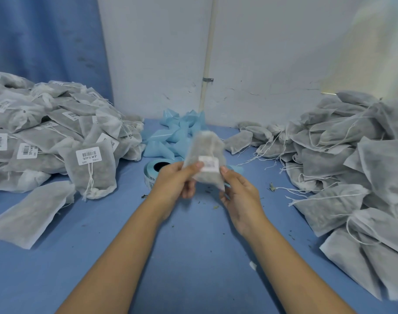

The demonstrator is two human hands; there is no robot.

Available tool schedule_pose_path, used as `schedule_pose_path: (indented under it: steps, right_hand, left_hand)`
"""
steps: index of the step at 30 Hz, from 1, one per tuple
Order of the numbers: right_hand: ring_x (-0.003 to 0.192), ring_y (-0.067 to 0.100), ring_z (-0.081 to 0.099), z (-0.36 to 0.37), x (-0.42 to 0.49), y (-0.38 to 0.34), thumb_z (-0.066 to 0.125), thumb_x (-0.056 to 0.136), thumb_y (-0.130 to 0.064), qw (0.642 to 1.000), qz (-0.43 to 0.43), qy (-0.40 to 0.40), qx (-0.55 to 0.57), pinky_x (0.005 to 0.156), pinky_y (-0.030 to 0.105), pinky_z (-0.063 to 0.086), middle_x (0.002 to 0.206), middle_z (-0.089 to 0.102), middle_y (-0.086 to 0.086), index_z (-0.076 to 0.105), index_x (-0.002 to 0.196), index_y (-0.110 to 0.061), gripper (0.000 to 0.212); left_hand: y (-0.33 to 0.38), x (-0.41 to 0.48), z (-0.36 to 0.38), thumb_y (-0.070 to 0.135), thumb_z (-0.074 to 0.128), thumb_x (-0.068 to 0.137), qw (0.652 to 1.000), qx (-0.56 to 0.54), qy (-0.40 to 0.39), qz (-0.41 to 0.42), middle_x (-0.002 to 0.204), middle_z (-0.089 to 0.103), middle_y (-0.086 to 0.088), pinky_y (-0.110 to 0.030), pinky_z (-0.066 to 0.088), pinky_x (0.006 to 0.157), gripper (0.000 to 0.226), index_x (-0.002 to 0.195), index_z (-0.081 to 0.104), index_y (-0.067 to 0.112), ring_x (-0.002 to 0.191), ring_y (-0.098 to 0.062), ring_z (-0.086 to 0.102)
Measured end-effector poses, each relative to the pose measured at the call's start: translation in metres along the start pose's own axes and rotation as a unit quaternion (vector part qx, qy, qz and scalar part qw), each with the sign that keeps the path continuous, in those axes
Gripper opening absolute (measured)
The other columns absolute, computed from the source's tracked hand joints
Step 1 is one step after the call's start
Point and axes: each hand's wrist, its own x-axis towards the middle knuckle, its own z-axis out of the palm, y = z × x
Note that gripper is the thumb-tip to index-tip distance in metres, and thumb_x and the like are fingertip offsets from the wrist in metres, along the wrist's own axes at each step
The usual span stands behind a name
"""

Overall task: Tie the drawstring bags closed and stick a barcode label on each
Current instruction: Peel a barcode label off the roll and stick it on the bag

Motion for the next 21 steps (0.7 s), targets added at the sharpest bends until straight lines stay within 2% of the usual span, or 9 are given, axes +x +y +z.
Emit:
schedule_pose_path:
  steps: [2,4,5,6,9,10,15,18,21]
  right_hand:
    - [0.054,0.006,0.055,-0.001,0.001,0.002,0.07,0.084,-0.016,1.0,0.023,0.01,-0.012,0.052,0.014,0.047,0.066,0.065,-0.006,0.069,0.081,-0.016,0.003]
    - [0.054,0.005,0.053,-0.003,0.002,0.004,0.07,0.084,-0.012,0.999,0.035,0.007,-0.024,0.053,0.014,0.048,0.066,0.063,-0.006,0.07,0.083,-0.016,0.003]
    - [0.055,0.004,0.053,-0.004,0.002,0.005,0.069,0.085,-0.01,0.999,0.037,0.008,-0.027,0.054,0.013,0.048,0.066,0.063,-0.006,0.07,0.084,-0.015,0.005]
    - [0.055,0.004,0.054,-0.004,0.003,0.006,0.068,0.085,-0.008,0.999,0.037,0.009,-0.027,0.055,0.013,0.049,0.066,0.064,-0.006,0.07,0.085,-0.014,0.006]
    - [0.053,0.005,0.055,-0.004,0.003,0.006,0.066,0.086,-0.003,0.999,0.033,0.011,-0.018,0.055,0.014,0.05,0.064,0.063,-0.005,0.069,0.085,-0.012,0.01]
    - [0.053,0.006,0.055,-0.004,0.003,0.006,0.064,0.086,-0.002,0.999,0.029,0.014,-0.008,0.054,0.014,0.05,0.065,0.063,-0.003,0.069,0.086,-0.012,0.011]
    - [0.068,0.012,0.059,-0.009,0.021,-0.009,0.053,0.091,0.003,0.995,-0.049,0.074,0.038,0.058,0.015,0.051,0.081,0.067,0.003,0.067,0.09,-0.01,0.019]
    - [0.075,0.014,0.058,-0.016,0.053,-0.025,0.044,0.092,0.008,0.99,-0.087,0.113,0.009,0.062,0.013,0.052,0.095,0.064,0.008,0.063,0.103,-0.004,0.025]
    - [0.067,0.013,0.055,-0.019,0.095,-0.038,0.043,0.092,0.006,0.987,-0.077,0.139,-0.026,0.067,0.014,0.053,0.082,0.058,0.005,0.062,0.112,0.0,0.028]
  left_hand:
    - [0.013,0.005,-0.002,0.012,0.058,0.091,0.981,-0.186,0.022,0.055,0.075,0.068,0.0,-0.02,0.052,0.055,0.002,0.091,0.06,0.011,0.063,-0.009,0.066]
    - [0.028,0.008,-0.005,0.009,0.057,0.089,0.934,-0.34,-0.003,0.108,0.119,0.065,0.0,-0.03,0.057,0.077,0.038,0.125,0.05,0.017,0.106,-0.014,0.066]
    - [0.033,0.008,-0.007,0.008,0.058,0.086,0.915,-0.388,-0.01,0.113,0.132,0.058,0.0,-0.035,0.057,0.083,0.063,0.143,0.033,0.019,0.115,-0.016,0.061]
    - [0.037,0.008,-0.007,0.007,0.057,0.086,0.906,-0.407,-0.022,0.111,0.135,0.056,0.0,-0.038,0.057,0.084,0.072,0.149,0.023,0.017,0.116,-0.017,0.06]
    - [0.036,0.003,0.001,0.011,0.048,0.095,0.939,-0.325,-0.062,0.089,0.124,0.065,-0.003,-0.03,0.057,0.076,0.023,0.117,0.053,0.015,0.105,-0.018,0.067]
    - [0.034,0.001,0.004,0.013,0.046,0.096,0.955,-0.278,-0.067,0.08,0.117,0.069,-0.004,-0.028,0.057,0.074,0.017,0.111,0.056,0.014,0.1,-0.019,0.069]
    - [0.024,0.003,0.021,0.018,0.046,0.098,0.995,-0.079,-0.046,0.048,0.088,0.075,0.0,-0.021,0.053,0.067,0.021,0.104,0.066,0.018,0.075,-0.014,0.071]
    - [0.025,0.015,0.029,0.013,0.044,0.098,0.997,-0.066,-0.008,0.027,0.079,0.074,0.001,-0.021,0.051,0.066,0.023,0.098,0.067,0.017,0.065,-0.012,0.068]
    - [0.03,0.035,0.037,0.009,0.041,0.097,0.997,-0.076,0.022,0.011,0.072,0.073,0.003,-0.02,0.051,0.064,0.025,0.096,0.066,0.014,0.06,-0.01,0.066]
